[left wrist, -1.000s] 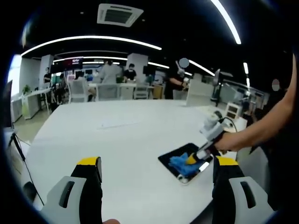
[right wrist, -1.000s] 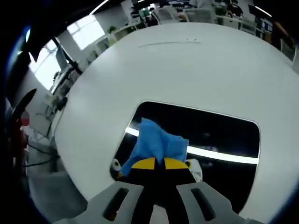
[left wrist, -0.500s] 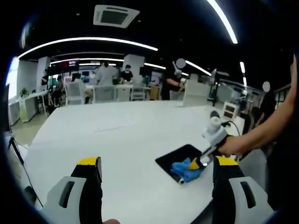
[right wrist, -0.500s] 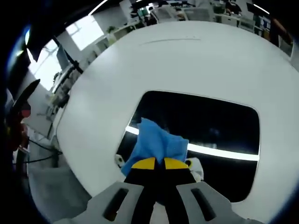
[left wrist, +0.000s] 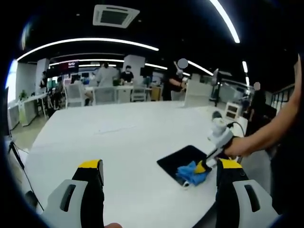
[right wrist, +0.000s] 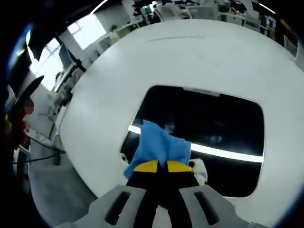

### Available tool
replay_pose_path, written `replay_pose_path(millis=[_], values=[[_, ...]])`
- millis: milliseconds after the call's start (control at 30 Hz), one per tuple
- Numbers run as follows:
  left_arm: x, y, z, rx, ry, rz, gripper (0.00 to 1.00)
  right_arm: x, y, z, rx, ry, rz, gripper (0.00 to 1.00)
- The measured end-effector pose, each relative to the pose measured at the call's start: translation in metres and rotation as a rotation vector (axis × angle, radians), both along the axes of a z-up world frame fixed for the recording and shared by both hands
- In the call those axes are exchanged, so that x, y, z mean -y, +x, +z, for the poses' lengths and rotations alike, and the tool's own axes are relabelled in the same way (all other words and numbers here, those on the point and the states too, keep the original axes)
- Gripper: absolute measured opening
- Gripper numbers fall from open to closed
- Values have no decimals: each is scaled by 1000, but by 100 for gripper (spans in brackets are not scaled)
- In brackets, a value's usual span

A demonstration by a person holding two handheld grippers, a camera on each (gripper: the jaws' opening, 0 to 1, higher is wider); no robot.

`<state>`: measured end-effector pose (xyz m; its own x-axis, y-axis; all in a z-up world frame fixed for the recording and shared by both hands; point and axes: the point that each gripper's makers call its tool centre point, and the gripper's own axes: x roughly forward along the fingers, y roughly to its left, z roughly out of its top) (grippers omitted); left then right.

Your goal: Wipe the mirror surface with the cleaning cloth until all visible marks leave the cleaned area.

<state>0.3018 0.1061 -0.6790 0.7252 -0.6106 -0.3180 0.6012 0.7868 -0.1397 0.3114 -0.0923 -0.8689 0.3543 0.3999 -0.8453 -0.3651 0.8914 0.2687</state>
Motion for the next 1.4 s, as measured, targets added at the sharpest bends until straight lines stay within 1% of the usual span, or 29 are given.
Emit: replay_pose_path(millis=[100, 233, 600, 1000, 1167, 1300, 1400], values=[[0, 0, 1, 1, -11, 3, 99, 0, -1, 0, -9, -1, -4, 0], [3, -1, -1, -1, 2, -13, 99, 0, -5, 0, -14, 6, -13, 0], [2, 4, 3, 14, -12, -3, 99, 0, -7, 0, -21, 11, -20, 0], [-3, 3, -1, 10, -19, 18, 99, 0, -9, 0, -32, 9, -14, 0], [1, 4, -1, 12, -17, 10, 99, 0, -11, 0, -32, 13, -14, 0], [4, 5, 3, 20, -26, 6, 99, 0, -11, 0, -30, 12, -13, 0], [5, 3, 1, 18, -23, 2, 99, 0, -10, 0, -31, 10, -15, 0]])
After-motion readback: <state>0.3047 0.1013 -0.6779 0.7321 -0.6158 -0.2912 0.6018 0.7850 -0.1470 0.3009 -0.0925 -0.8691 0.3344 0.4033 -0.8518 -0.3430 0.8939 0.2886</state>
